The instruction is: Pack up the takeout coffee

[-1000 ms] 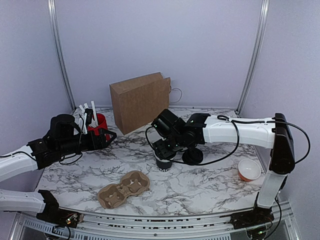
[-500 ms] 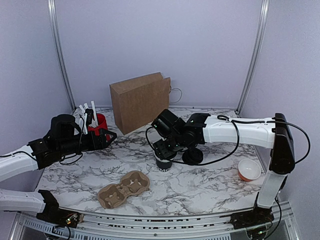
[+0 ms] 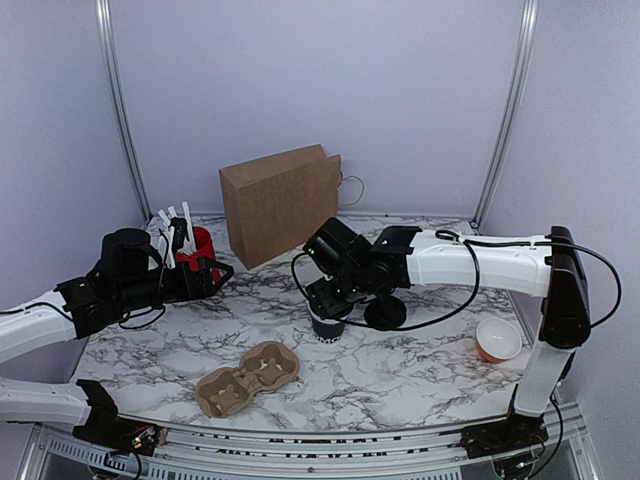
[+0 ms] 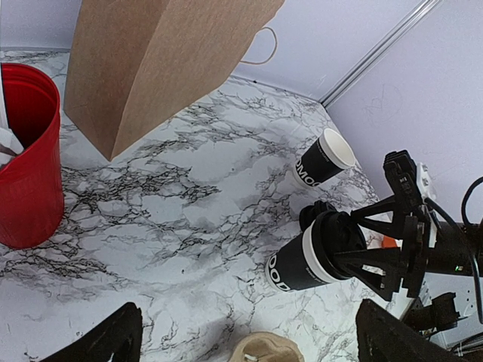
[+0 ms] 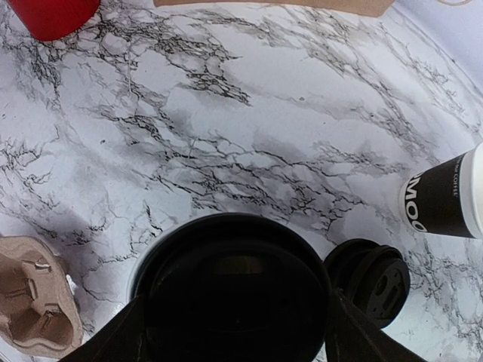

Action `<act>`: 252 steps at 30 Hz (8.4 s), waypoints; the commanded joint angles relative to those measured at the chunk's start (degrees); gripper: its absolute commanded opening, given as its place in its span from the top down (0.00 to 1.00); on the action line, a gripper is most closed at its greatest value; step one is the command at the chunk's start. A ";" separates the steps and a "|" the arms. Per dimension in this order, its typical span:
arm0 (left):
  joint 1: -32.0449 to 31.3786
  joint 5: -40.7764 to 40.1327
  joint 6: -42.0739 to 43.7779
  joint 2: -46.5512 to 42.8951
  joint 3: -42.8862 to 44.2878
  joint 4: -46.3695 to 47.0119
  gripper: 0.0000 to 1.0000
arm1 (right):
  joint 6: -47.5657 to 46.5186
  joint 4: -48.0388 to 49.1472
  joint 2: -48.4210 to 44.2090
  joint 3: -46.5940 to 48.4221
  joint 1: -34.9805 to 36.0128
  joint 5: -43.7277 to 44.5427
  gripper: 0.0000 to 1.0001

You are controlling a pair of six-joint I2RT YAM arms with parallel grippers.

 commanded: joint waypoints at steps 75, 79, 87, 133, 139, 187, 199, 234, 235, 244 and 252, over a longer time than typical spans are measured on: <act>-0.28 0.58 1.33 1.96 -0.25 2.22 0.01 | 0.37 -2.30 2.17 3.40 1.36 0.52 0.25; -0.29 0.41 1.39 1.88 -0.26 2.10 0.01 | 0.52 -2.12 2.22 2.87 1.36 0.61 0.24; -0.28 0.88 1.18 2.48 -0.10 2.21 0.01 | 1.30 -1.24 1.61 1.05 1.28 -0.25 0.24; -0.28 2.25 0.59 4.81 1.95 2.03 0.01 | 1.89 -3.01 -1.89 3.98 1.59 2.47 0.14; -0.37 3.48 -1.37 9.15 4.51 2.61 0.01 | 1.46 2.73 -8.43 -1.85 -1.28 -0.99 0.14; -13.60 0.21 2.69 43.78 32.47 -5.06 0.15 | 12.72 30.19 -25.46 -33.72 -19.73 -30.05 0.49; -13.72 -3.35 8.03 45.56 38.79 -13.57 0.18 | 14.06 34.18 -25.43 -38.58 -19.73 -33.66 0.53; -15.01 -0.24 7.25 50.13 41.95 -12.71 0.28 | 16.55 37.20 -22.37 -36.67 -19.73 -34.50 0.56; -15.16 -0.25 7.30 50.20 41.93 -12.70 0.28 | 16.66 37.57 -22.25 -36.65 -19.76 -34.93 0.55; -15.50 -0.36 7.16 50.72 42.19 -12.67 0.29 | 17.34 39.07 -22.53 -36.78 -19.41 -35.70 0.55; -16.07 -0.16 7.24 51.25 42.61 -12.69 0.30 | 17.78 40.13 -21.77 -36.68 -18.95 -36.16 0.55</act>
